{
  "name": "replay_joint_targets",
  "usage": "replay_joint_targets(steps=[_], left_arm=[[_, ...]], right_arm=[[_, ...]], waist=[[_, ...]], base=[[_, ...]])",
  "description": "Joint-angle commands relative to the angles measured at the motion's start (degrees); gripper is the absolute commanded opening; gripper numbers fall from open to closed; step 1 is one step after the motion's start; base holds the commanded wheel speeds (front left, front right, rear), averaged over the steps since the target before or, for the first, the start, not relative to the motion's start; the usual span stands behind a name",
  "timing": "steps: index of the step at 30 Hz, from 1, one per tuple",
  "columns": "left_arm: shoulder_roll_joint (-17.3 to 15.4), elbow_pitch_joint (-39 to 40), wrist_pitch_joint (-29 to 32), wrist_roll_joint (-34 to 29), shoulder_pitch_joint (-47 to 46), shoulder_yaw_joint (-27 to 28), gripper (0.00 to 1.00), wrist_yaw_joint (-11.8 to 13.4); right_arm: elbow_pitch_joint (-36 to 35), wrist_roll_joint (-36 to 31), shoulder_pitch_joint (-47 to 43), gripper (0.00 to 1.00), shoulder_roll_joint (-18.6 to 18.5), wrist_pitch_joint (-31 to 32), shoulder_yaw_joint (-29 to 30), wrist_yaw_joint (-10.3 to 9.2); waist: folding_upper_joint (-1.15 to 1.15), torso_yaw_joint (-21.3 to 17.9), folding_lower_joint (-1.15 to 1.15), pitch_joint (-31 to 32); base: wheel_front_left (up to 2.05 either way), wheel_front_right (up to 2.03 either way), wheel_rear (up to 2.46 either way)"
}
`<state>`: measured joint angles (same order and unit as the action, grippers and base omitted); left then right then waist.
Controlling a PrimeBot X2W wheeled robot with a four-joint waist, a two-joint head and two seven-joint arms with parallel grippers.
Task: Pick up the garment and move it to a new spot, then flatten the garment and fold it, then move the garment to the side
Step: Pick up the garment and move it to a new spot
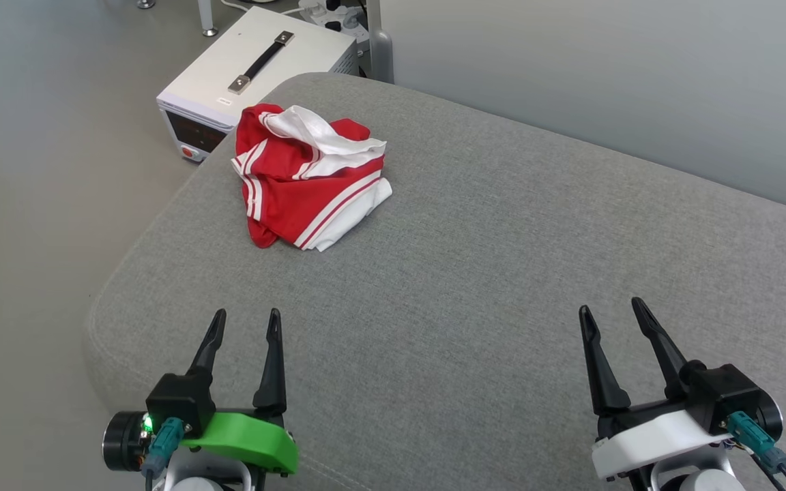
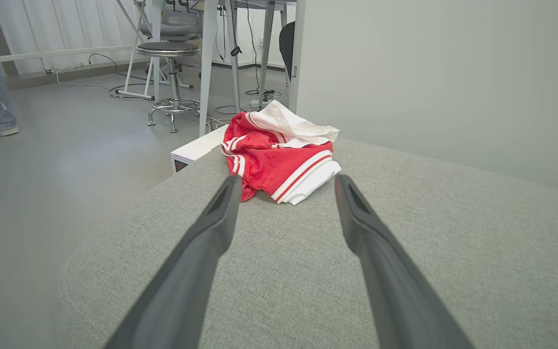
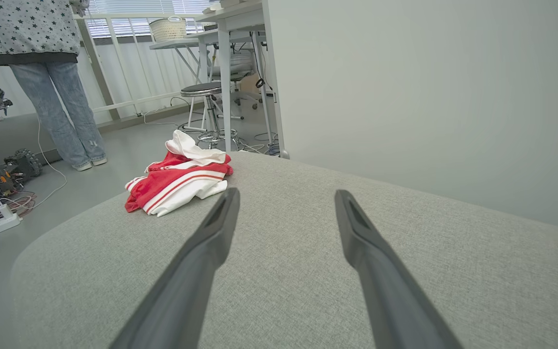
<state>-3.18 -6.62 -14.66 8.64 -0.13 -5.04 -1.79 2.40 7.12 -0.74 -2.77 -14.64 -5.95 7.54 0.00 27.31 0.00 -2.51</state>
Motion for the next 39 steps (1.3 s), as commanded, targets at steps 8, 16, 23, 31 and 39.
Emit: replay_joint_targets(steps=[8,16,23,31,39], left_arm=[[0.3,0.69,-0.34,-0.29,-0.2,0.16,1.0,-0.22],[0.13,-0.28,-0.34,-1.84,-1.49,1.56,1.0,-1.01],[-2.3,-6.1,-0.34,1.54,-10.04,4.58,1.0,-4.05],[-13.13,-17.1,13.02,9.95,-27.5,0.61,1.0,-5.65],[-27.01,-22.14,32.74,25.51,-41.3,-9.22,1.0,-5.69]], right_arm=[[0.25,-0.3,0.87,1.0,-0.1,-0.36,-0.45,-0.05],[-0.35,-1.32,1.94,1.0,-0.1,-0.36,-1.21,-0.05],[-2.03,-4.67,4.73,1.0,-0.36,-0.36,-1.52,-0.05],[-5.83,-6.58,8.14,1.0,-2.08,-0.32,-1.2,-0.05],[-9.55,-7.38,11.15,1.0,-3.14,0.94,-2.03,-0.05]], waist=[[0.0,0.14,0.0,0.15],[0.0,-2.06,0.0,-2.77],[0.0,-6.29,0.0,-9.52],[0.0,-11.34,0.0,-18.13],[0.0,-15.53,0.0,-24.89]], base=[[0.0,0.0,0.0],[0.0,0.0,0.0],[0.0,0.0,0.0],[0.0,0.0,0.0],[0.0,0.0,0.0]])
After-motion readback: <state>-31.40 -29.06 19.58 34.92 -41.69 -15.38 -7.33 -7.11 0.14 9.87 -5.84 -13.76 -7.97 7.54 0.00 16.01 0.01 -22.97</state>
